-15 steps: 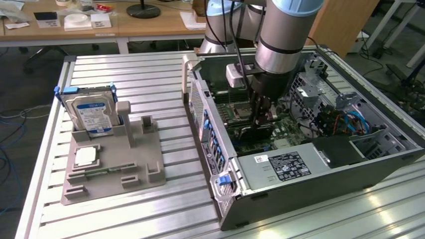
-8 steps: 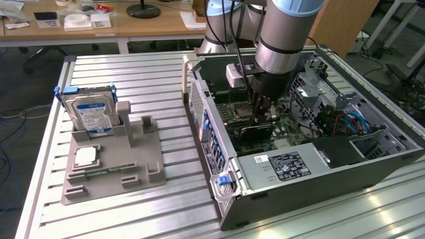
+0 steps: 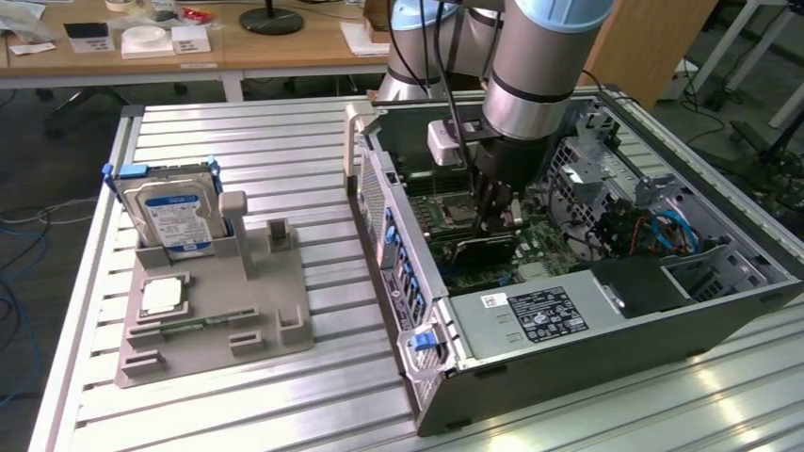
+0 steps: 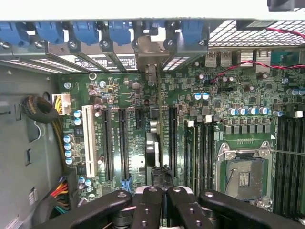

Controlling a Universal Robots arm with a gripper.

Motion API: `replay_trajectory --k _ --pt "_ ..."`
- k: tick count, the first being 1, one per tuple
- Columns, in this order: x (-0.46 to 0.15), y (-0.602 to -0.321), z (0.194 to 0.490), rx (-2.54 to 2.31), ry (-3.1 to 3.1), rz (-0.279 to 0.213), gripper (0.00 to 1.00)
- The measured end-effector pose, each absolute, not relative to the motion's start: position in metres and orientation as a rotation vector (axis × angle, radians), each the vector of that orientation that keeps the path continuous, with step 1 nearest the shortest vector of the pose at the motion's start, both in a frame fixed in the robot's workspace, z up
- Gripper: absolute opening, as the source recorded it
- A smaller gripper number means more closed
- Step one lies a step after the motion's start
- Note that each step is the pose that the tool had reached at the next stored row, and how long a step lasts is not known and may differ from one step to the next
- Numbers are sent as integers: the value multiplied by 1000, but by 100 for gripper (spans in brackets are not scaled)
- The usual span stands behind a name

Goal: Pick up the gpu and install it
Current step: 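Press down on the gpu until it lock into place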

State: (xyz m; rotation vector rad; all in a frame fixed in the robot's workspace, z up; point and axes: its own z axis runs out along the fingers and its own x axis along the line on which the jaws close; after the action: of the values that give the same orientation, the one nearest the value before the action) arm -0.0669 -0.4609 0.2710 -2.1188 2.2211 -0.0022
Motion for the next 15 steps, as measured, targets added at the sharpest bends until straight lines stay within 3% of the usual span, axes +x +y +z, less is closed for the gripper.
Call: replay_trajectory --k 15 --pt "-67 -461 271 -2118 2220 18 11"
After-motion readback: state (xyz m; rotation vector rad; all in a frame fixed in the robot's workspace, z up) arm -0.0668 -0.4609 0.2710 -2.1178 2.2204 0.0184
